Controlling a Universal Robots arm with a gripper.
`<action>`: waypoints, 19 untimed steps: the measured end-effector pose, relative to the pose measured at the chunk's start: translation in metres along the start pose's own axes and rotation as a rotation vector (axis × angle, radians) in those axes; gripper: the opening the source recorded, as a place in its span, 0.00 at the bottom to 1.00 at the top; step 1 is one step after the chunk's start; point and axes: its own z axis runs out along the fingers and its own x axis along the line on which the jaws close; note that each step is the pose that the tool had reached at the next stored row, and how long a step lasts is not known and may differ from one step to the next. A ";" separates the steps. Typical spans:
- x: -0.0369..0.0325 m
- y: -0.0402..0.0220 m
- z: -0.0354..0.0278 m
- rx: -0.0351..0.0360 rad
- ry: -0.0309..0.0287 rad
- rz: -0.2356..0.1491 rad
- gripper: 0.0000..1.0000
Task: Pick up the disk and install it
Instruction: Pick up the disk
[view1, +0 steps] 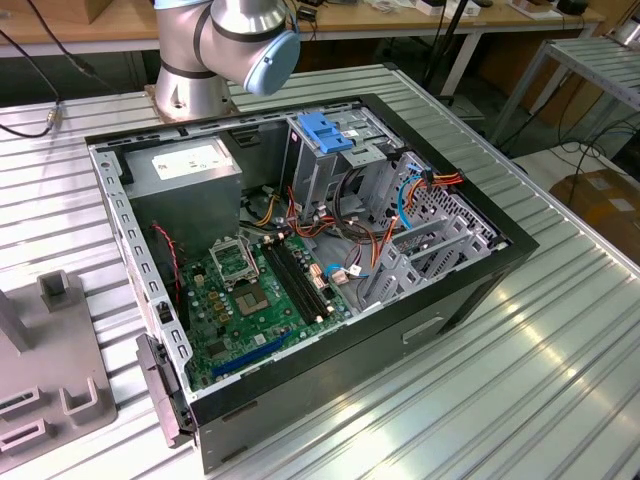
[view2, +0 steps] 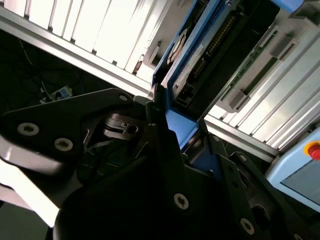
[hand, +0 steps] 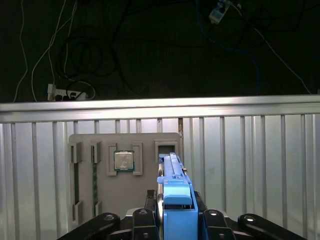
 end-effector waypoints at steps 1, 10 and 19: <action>0.0000 0.0000 -0.0002 -0.0001 0.0004 0.000 0.37; 0.0000 0.0000 -0.0010 0.0001 0.0073 0.000 0.37; 0.0000 0.0000 -0.0015 0.0003 0.0126 0.000 0.37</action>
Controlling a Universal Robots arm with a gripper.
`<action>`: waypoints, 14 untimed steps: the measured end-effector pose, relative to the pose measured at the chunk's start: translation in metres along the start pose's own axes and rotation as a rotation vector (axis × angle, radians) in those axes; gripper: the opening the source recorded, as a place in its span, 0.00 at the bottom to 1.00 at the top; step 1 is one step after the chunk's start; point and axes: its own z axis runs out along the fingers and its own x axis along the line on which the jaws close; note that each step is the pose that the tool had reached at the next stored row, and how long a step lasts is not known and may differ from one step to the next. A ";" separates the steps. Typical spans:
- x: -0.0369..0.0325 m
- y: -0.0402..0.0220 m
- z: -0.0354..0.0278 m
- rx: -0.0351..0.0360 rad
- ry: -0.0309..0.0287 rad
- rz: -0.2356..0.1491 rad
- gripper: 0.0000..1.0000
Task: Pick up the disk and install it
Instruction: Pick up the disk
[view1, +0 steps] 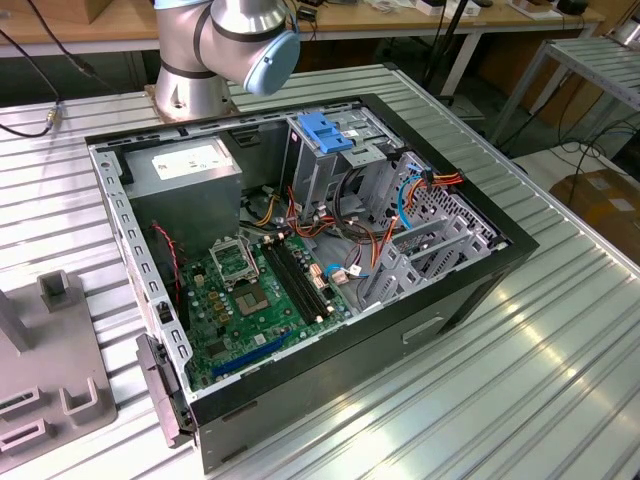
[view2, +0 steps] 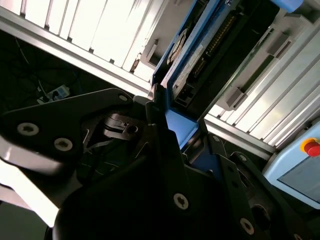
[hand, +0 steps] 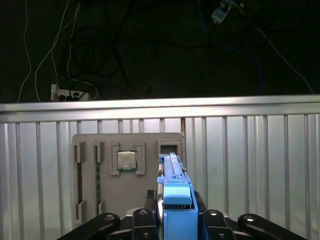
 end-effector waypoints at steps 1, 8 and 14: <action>0.0000 0.0000 -0.0002 0.0001 0.0007 0.000 0.37; 0.0000 0.0000 -0.0009 0.0001 0.0059 0.000 0.37; 0.0000 0.0000 -0.0010 0.0002 0.0087 0.000 0.37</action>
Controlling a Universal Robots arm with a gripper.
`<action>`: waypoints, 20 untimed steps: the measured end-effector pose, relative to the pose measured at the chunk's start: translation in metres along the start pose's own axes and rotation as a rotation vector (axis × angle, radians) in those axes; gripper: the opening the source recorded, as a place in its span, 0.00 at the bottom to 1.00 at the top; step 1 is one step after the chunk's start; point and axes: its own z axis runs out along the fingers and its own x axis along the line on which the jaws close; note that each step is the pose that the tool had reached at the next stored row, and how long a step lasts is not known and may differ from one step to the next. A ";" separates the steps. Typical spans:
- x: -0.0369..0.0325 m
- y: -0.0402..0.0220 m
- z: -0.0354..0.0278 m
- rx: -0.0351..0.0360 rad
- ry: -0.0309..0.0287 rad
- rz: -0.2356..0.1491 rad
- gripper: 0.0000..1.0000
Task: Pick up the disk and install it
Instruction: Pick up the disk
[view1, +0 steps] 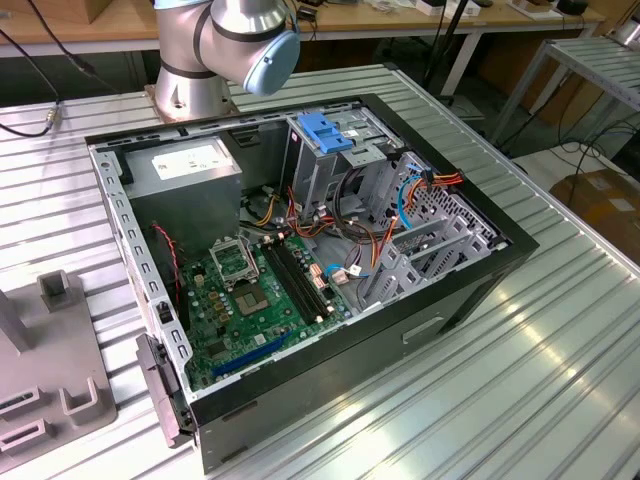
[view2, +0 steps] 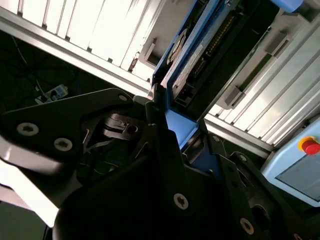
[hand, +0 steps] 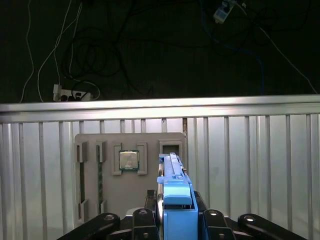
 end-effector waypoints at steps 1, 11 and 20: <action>0.0000 0.0000 -0.0001 0.0000 0.0005 0.000 0.37; 0.0000 0.0000 -0.0016 0.0002 0.0087 0.000 0.37; 0.0001 0.0000 -0.0055 0.0006 0.0178 0.000 0.37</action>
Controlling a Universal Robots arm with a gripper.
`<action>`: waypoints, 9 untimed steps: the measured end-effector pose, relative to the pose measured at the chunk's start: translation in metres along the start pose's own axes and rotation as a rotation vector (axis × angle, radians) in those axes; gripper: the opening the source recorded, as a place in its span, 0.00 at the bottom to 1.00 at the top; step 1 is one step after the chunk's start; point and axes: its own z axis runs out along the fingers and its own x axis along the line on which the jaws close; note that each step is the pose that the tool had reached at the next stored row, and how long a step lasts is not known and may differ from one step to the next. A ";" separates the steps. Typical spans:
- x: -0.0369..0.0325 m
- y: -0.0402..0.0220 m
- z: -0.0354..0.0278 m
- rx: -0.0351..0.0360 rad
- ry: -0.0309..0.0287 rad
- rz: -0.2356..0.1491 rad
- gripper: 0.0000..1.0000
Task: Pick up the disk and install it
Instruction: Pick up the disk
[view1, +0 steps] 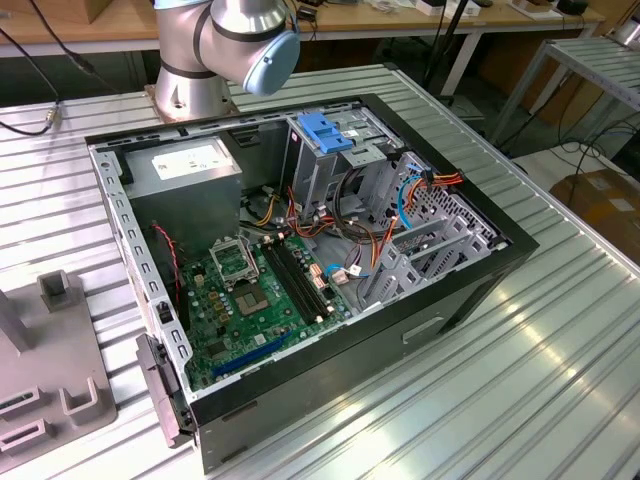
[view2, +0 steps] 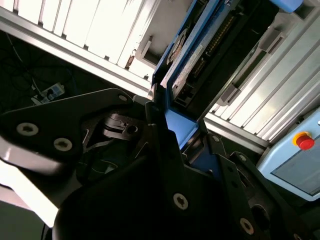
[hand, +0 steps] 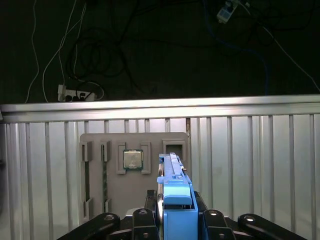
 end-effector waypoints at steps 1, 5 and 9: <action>0.0000 0.0000 -0.0003 0.0001 0.0010 0.000 0.37; 0.0001 0.0000 -0.0018 0.0001 0.0046 0.000 0.37; 0.0002 0.0000 -0.0038 0.0000 0.0063 0.000 0.37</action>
